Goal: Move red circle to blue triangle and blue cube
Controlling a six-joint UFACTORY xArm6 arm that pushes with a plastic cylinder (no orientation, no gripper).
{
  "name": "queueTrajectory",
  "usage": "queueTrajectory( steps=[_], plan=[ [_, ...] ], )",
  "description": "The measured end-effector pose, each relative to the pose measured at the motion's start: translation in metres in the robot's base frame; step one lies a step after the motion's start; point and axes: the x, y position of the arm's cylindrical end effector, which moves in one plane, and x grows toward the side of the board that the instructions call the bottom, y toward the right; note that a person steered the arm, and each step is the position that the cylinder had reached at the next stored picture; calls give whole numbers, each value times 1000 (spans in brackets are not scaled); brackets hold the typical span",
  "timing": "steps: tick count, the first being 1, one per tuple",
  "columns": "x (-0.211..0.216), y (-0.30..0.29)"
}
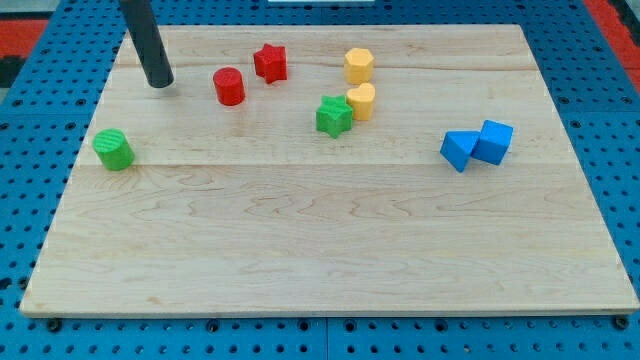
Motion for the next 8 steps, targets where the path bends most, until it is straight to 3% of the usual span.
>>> queueTrajectory(
  steps=[2, 6, 7, 8],
  plan=[
    [-1, -3],
    [-1, 71],
    [10, 57],
    [24, 120]
  ],
)
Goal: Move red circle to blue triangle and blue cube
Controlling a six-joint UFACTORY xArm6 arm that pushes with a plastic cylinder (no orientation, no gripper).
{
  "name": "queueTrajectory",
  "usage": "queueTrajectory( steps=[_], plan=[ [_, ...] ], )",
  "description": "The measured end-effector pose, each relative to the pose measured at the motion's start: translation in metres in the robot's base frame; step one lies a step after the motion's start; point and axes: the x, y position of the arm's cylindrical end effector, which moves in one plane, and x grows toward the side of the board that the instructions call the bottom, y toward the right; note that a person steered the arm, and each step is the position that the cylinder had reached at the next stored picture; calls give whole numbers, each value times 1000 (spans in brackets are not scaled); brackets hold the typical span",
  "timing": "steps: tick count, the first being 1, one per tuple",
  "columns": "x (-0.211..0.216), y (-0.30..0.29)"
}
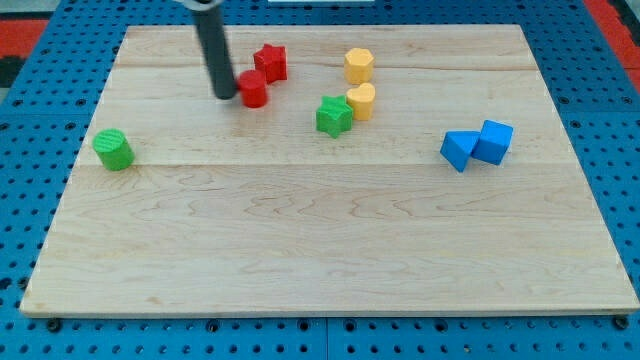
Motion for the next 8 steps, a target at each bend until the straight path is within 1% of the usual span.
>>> queueTrajectory(
  steps=[2, 3, 4, 5, 6, 7, 8],
  plan=[
    [-6, 35],
    [-9, 27],
    [-24, 75],
    [-36, 96],
    [-36, 182],
    [-24, 225],
    [13, 247]
  ],
)
